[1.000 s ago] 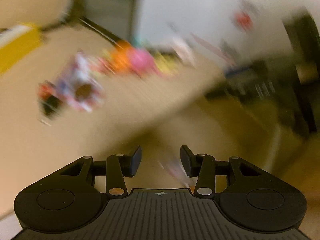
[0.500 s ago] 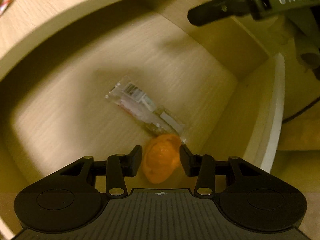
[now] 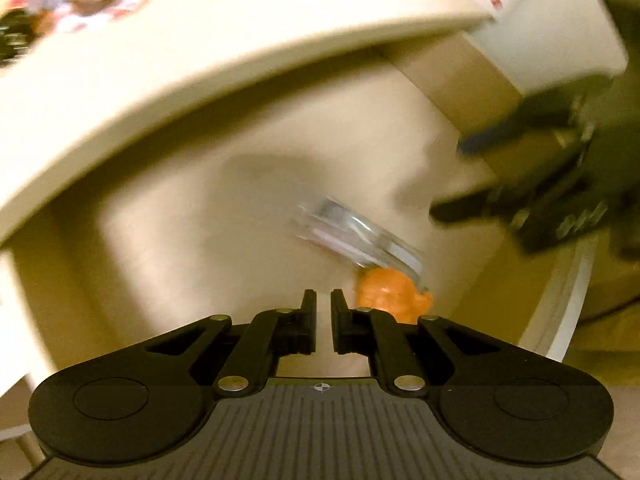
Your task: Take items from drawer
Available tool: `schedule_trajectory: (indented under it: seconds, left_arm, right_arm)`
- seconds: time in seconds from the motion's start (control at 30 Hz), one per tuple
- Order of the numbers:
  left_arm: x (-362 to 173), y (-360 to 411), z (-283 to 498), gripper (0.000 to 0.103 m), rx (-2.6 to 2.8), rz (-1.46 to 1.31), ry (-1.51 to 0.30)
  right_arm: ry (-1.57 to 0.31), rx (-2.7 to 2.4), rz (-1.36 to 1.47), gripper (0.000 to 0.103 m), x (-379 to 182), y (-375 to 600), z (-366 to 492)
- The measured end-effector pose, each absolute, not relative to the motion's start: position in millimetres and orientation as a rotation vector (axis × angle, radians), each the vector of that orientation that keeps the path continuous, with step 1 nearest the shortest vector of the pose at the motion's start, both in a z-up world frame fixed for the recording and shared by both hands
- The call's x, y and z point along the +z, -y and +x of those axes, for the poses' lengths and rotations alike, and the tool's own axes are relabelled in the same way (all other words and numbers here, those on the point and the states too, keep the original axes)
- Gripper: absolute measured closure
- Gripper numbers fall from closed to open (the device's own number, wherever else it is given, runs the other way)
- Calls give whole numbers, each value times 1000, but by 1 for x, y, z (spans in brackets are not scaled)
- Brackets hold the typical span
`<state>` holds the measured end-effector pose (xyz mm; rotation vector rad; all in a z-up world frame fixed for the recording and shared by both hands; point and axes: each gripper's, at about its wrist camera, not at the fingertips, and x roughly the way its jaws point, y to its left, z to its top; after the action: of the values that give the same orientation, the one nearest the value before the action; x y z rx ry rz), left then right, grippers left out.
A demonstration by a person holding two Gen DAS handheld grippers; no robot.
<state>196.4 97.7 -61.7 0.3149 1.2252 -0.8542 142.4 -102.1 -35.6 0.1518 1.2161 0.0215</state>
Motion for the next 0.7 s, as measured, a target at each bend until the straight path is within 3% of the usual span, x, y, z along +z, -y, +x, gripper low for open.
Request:
schedule_trajectory:
  seconds: [0.07,0.53,0.57,0.63,0.67,0.7]
  left_arm:
    - [-56,-105,199,94,-832,287,-1208]
    - [-41,-142,212,94,-765,126,-1193]
    - [-40,-144,213,94,-757,118,-1190]
    - [-40,-148,215,94,-745,104,-1187]
    - [-40,-150,216,94,-741,99,-1188]
    - [-41,-150,217,94,-736,95,-1190]
  right_arm:
    - [-1261,64,126,41,-46,90,150]
    - [-1460,252,84,36,-79,46,181]
    - [-1478,269,68,46,-83,43,182]
    - [-1498,291,29,53,-87,33,182]
    - [-1493,308,-1,73,-86,29,182]
    - [-1494,331,-22,85,-84,24,182]
